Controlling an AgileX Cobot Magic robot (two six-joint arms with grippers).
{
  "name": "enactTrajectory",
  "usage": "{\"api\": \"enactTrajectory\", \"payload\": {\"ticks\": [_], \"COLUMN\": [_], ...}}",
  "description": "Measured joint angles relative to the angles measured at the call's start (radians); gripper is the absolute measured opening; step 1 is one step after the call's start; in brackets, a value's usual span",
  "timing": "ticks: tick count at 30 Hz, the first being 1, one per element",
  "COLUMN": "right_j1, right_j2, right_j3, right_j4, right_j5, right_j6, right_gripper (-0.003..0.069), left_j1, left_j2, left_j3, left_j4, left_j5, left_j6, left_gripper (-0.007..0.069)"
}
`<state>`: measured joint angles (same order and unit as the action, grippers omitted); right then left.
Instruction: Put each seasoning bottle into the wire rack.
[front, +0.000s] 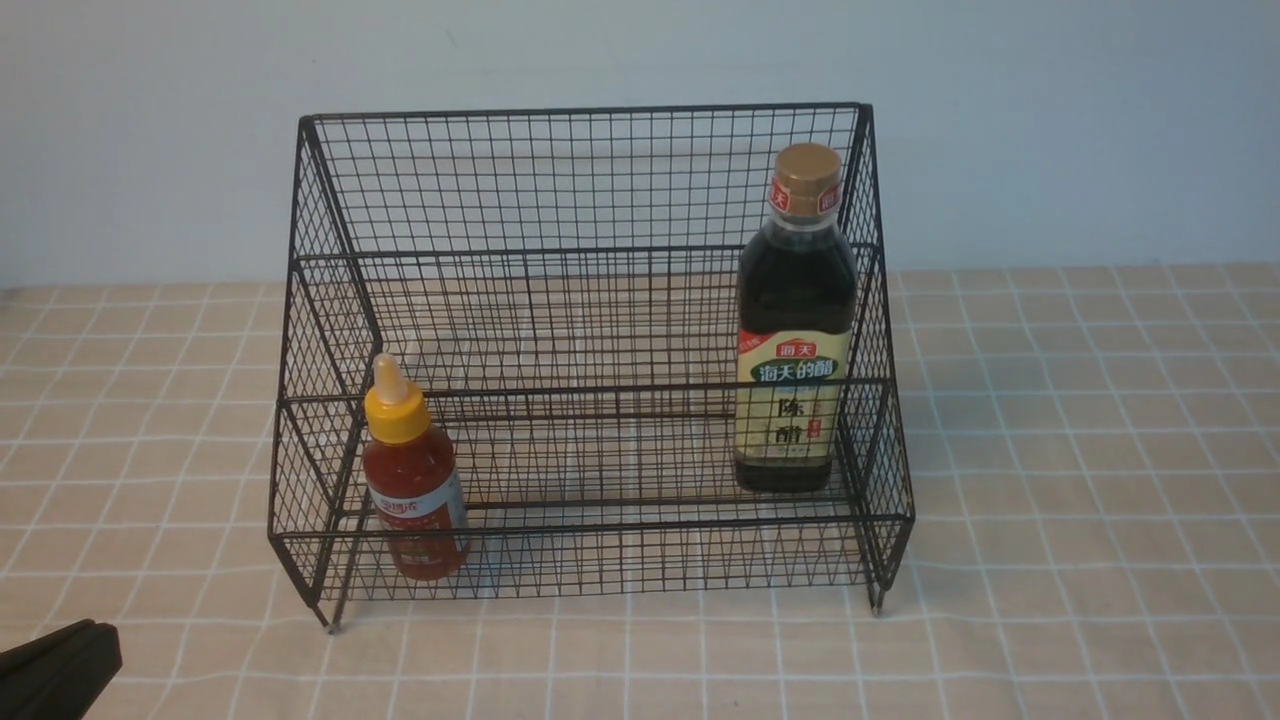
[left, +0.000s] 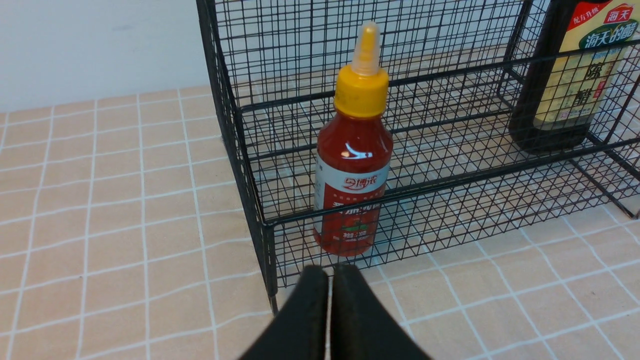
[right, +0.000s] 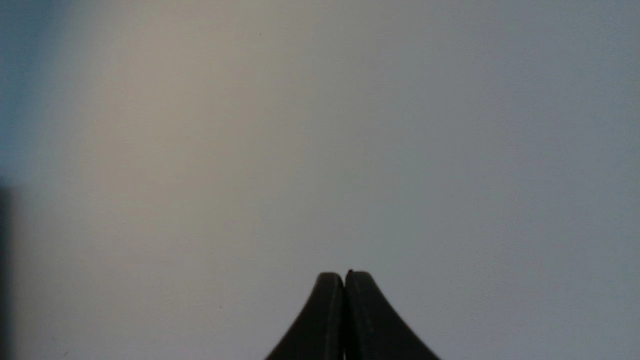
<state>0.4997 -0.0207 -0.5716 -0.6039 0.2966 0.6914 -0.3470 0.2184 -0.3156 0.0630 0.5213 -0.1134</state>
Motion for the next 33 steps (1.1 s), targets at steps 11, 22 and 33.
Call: {"api": "enactTrajectory", "payload": {"ticks": [11,22,33], "right_j1": [0.0,0.0,0.0], "right_j2": [0.0,0.0,0.0], "right_j3": [0.0,0.0,0.0], "right_j4": [0.0,0.0,0.0], "right_j5": [0.0,0.0,0.0], "right_j6": [0.0,0.0,0.0], "right_gripper": [-0.0013,-0.0013,-0.0013], "left_j1": [0.0,0.0,0.096], "left_j2": [0.0,0.0,-0.044], "left_j3": [0.0,0.0,0.01], "left_j4": [0.0,0.0,-0.094], "left_j5": [0.001,0.001,-0.002], "left_j6": [0.0,0.0,0.128], "left_gripper": [-0.0007,-0.0007,-0.0007]}}
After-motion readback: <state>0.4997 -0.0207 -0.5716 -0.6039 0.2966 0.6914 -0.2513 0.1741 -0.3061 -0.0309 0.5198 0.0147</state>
